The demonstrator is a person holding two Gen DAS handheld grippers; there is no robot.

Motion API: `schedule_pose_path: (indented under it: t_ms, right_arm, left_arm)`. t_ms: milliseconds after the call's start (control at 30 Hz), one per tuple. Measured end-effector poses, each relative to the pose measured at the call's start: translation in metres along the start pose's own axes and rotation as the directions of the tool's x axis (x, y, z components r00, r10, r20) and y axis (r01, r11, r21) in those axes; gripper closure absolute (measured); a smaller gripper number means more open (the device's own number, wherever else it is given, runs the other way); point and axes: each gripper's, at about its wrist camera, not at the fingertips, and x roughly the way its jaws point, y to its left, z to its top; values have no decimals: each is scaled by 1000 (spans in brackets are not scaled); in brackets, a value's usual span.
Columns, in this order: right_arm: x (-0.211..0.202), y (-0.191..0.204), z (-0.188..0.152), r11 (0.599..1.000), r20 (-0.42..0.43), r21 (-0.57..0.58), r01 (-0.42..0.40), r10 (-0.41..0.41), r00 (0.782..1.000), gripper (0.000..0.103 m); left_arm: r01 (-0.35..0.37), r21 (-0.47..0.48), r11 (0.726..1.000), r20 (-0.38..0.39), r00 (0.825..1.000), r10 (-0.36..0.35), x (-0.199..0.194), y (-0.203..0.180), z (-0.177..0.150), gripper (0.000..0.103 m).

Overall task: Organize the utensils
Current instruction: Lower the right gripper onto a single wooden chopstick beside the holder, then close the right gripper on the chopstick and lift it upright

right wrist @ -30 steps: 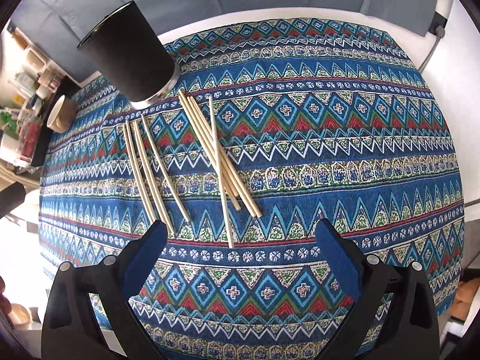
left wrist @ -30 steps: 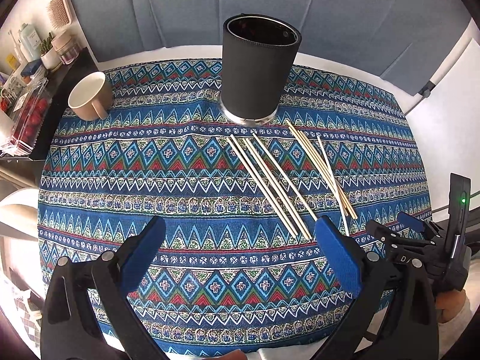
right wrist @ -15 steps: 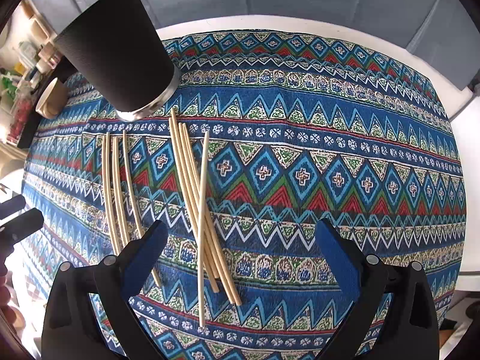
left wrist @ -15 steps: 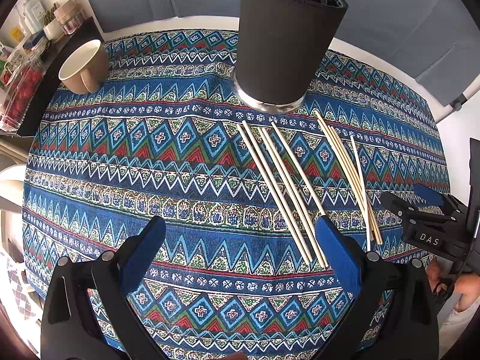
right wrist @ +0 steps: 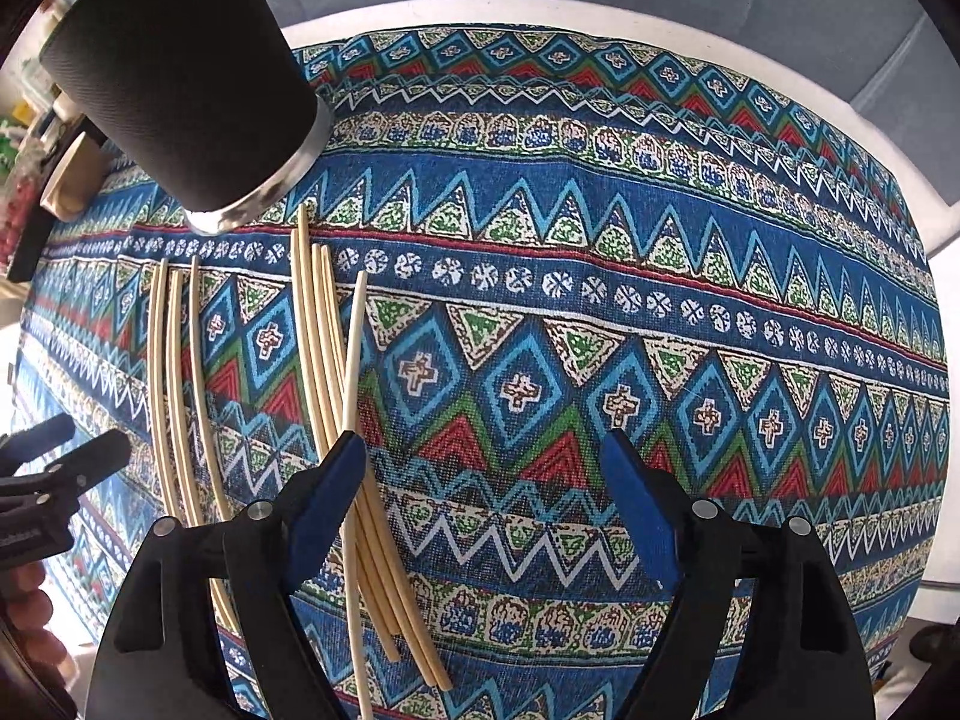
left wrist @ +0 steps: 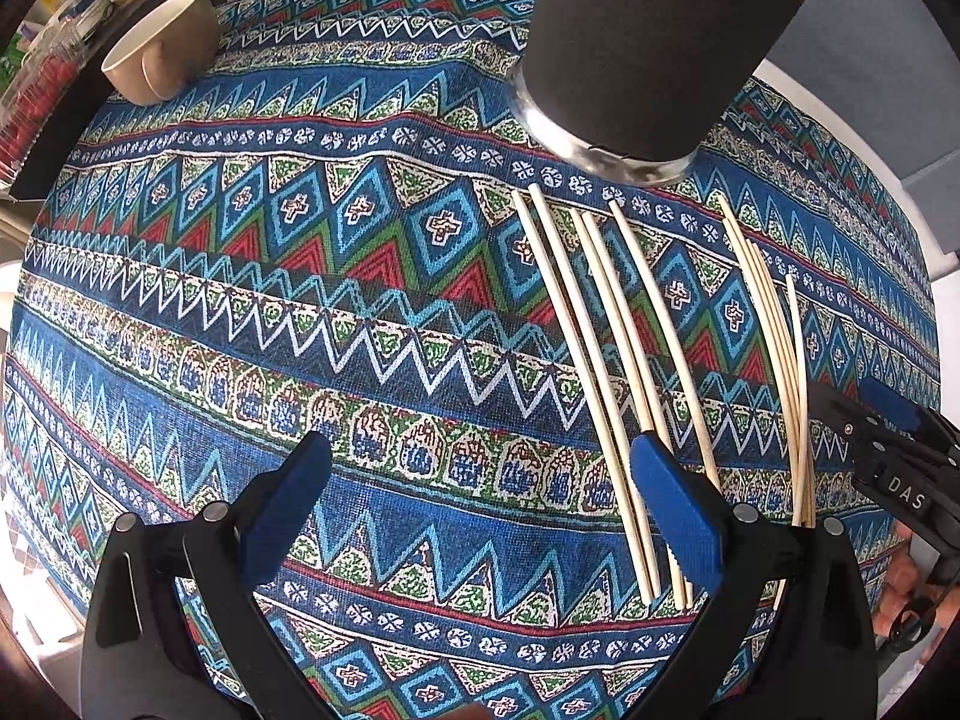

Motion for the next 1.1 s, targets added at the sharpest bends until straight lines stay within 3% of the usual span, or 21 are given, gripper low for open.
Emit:
schedule_pose_path:
  t_ms: [300,633,900,1000,1100]
  right_arm:
    - [0,8,26,999,4,-34,-31,31,1000,28]
    - [8,29,24,995,26,-99,-8,10,1000,51]
    - [11,32,24,998,15,-47,-36,37,999,62]
    - [8,29,22,997,12,-78,3,-2,1000,71]
    - [8,33,20,991,9,-125,50,-49,999,72]
  left_arm:
    - [-16,-62,998,-9,1000,15,15,-2,8,6]
    - [-40,-95,995,-1,999,40,29,-3,10,4]
    - [-67,-150,986,4,998,68,33,8,13,4]
    - [-75,-143,987,7,997,76,34,7,12,4]
    - [-123,-167,978,-28,992,120,33,2,9,4]
